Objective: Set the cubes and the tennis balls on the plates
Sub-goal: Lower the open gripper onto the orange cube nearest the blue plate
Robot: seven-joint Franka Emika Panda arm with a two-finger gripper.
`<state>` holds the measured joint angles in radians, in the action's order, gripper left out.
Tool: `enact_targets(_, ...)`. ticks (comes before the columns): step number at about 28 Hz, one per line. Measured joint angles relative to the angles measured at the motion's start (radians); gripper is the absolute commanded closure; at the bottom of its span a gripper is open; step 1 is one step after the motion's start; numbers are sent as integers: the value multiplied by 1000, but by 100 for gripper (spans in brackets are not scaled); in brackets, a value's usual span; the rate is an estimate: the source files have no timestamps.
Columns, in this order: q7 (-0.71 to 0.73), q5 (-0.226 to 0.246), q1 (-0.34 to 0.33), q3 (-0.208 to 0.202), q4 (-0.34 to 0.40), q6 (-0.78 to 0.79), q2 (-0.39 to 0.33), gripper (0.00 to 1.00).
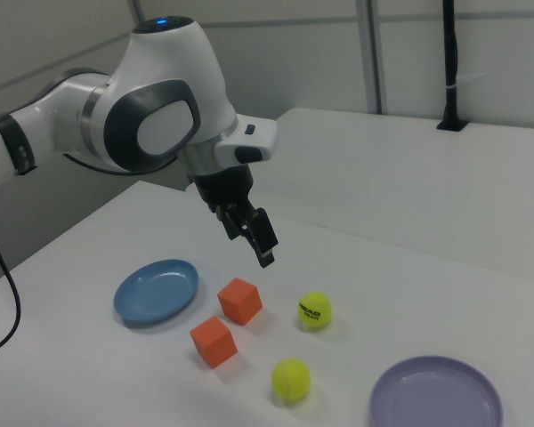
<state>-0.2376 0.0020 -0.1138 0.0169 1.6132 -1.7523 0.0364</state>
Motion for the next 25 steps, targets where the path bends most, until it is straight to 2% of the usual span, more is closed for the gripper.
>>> enact_targets(2, 0, 14, -1, 4, 1, -11, 1, 0)
enact_targets(5, 4, 82, -9, 23, 6, -105, 16, 0)
enact_targets(7, 3, 92, -17, 40, 9, -147, 31, 0)
enact_targets(16, 2, 94, -34, 124, 15, -253, 133, 0)
enact_targets(25, 61, 94, -35, 183, 16, -306, 231, 0)
